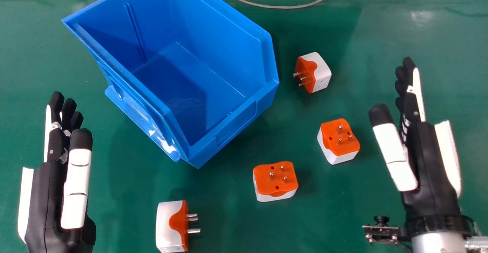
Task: Pick all objects and put in blue box
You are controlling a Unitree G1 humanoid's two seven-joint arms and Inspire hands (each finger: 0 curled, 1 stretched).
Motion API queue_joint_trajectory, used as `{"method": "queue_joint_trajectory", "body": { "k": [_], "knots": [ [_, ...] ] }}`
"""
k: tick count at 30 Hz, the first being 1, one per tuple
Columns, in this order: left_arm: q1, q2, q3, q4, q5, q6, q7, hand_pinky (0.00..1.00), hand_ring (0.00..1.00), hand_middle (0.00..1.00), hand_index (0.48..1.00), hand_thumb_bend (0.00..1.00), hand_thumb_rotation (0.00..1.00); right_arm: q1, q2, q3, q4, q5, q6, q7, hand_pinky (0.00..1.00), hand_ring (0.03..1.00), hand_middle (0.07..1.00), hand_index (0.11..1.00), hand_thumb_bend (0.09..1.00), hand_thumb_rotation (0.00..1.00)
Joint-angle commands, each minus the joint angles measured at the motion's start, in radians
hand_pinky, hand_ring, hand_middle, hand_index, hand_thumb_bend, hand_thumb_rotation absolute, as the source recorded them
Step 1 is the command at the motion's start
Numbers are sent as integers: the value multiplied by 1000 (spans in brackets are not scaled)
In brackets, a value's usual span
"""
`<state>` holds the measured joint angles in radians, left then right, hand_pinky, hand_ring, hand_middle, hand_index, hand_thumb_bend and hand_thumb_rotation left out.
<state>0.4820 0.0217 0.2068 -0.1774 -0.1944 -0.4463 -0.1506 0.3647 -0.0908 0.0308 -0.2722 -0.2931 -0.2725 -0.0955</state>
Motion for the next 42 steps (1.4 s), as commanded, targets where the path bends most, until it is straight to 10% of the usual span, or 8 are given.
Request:
{"method": "queue_joint_trajectory", "body": {
  "k": [1,20,34,42],
  "knots": [
    [7,5,4,-20,-4,-9,-2,1000,1000,1000,1000,696,917,-19,-31,-8,-1,-66,-4,-17,1000,1000,1000,1000,489,1000],
    [4,14,19,-26,7,-14,0,1000,1000,1000,1000,660,903,-97,-23,51,-5,-252,195,-41,973,1000,1000,1000,467,945],
    [-12,17,24,-24,-7,-15,-4,1000,1000,1000,1000,643,885,-162,-38,111,14,-450,392,-53,890,992,1000,1000,522,951],
    [-5,22,26,-35,-16,-8,-11,1000,1000,1000,1000,633,885,-180,-14,170,2,-582,537,-59,834,965,1000,983,652,790]
  ]
}}
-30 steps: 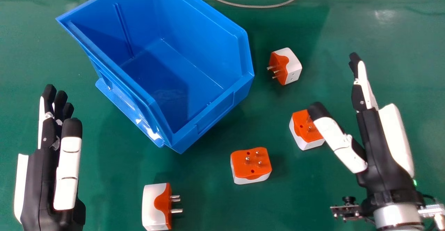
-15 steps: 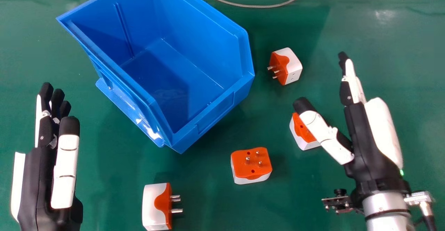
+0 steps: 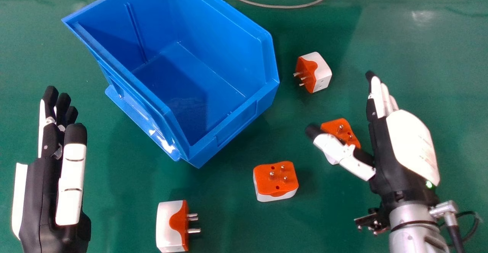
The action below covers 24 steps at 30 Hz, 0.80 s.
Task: Pick all objects and put in blue box
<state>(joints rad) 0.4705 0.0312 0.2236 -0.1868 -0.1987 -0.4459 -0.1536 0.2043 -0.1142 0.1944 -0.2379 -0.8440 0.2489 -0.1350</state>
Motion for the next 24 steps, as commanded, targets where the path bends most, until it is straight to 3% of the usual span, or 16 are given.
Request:
{"method": "queue_joint_trajectory", "body": {
  "k": [1,3,6,10,13,17,24],
  "knots": [
    [8,13,9,-27,-15,-7,-9,1000,1000,1000,1000,634,884,-20,12,14,-36,-41,32,-18,836,966,1000,981,664,763],
    [12,11,7,-33,-18,-2,-8,1000,1000,1000,1000,631,885,-21,20,25,-42,-66,64,-18,837,967,1000,980,673,733],
    [10,12,10,-22,-20,-10,-13,1000,1000,1000,1000,634,879,-21,26,42,-44,-101,101,-23,834,964,1000,973,705,657],
    [12,10,11,-27,-9,-10,-8,1000,1000,1000,1000,631,882,-23,34,61,-38,-125,133,-30,821,954,998,963,735,608],
    [15,10,10,-33,-14,-6,-12,1000,1000,1000,1000,629,886,-28,36,72,-28,-141,151,-32,813,949,995,956,751,579],
    [12,9,15,-16,-18,-17,-16,1000,1000,1000,1000,627,886,-47,28,82,-1,-145,172,-34,818,950,996,949,766,551],
    [18,8,14,-30,-19,-6,-19,1000,1000,1000,1000,619,887,-100,15,88,74,-156,197,-44,816,940,984,937,759,500]
  ]
}}
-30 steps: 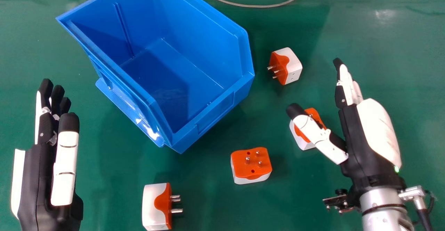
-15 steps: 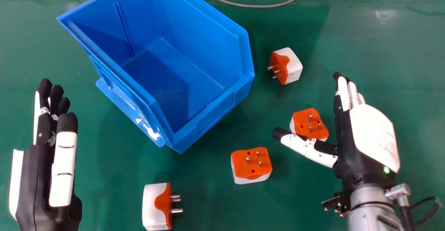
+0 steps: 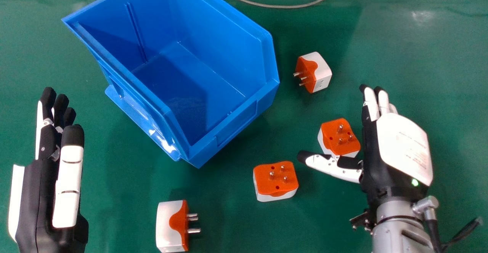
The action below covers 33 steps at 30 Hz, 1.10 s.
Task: Pick all objects and put in blue box
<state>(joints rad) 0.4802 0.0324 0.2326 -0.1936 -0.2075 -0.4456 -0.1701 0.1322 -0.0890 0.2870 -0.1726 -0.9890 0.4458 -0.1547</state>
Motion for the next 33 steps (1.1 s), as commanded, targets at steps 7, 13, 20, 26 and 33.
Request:
{"method": "queue_joint_trajectory", "body": {
  "k": [7,13,20,26,33],
  "knots": [
    [16,1,5,-40,-17,9,4,1000,1000,1000,1000,628,882,-93,-19,-3,113,4,13,-39,815,933,974,920,736,410],
    [25,5,9,-46,-14,9,0,1000,1000,1000,1000,644,871,-156,-27,6,199,-2,56,-19,806,926,968,915,729,371],
    [29,7,13,-50,-25,9,-10,1000,1000,1000,1000,648,869,-227,-47,30,285,-5,104,-5,794,920,961,912,727,371],
    [33,13,19,-50,-21,1,-15,1000,1000,1000,1000,646,872,-263,-58,41,321,7,141,22,790,919,959,910,724,380],
    [37,12,17,-61,-26,13,-13,1000,1000,1000,1000,651,871,-288,-78,55,345,8,159,41,790,924,963,913,723,395]
  ]
}}
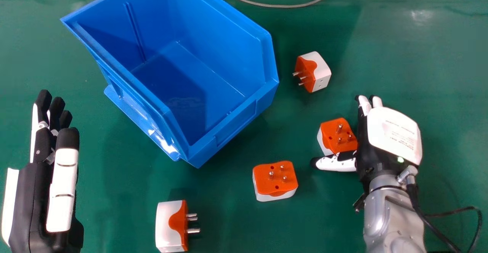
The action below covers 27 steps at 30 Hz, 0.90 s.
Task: Pick all objects and put in blue box
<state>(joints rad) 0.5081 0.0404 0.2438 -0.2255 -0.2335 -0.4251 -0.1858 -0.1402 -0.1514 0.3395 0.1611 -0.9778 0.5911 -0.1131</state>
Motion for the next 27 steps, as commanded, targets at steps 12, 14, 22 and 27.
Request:
{"method": "queue_joint_trajectory", "body": {
  "k": [12,14,22,27],
  "knots": [
    [29,-2,1,-48,6,-3,19,1000,1000,1000,1000,660,872,-52,-25,43,9,-5,76,94,773,912,951,906,722,395],
    [33,-3,-1,-54,7,0,22,1000,1000,1000,1000,665,873,-54,-28,48,5,-1,81,108,768,907,947,905,714,382],
    [34,2,-2,-55,-2,0,14,1000,1000,1000,1000,661,881,-56,-53,70,-28,-8,98,173,734,882,926,882,706,324],
    [38,0,-3,-68,2,11,19,1000,1000,1000,1000,658,883,-62,-68,85,-34,-16,110,198,719,868,915,870,701,303]
  ]
}}
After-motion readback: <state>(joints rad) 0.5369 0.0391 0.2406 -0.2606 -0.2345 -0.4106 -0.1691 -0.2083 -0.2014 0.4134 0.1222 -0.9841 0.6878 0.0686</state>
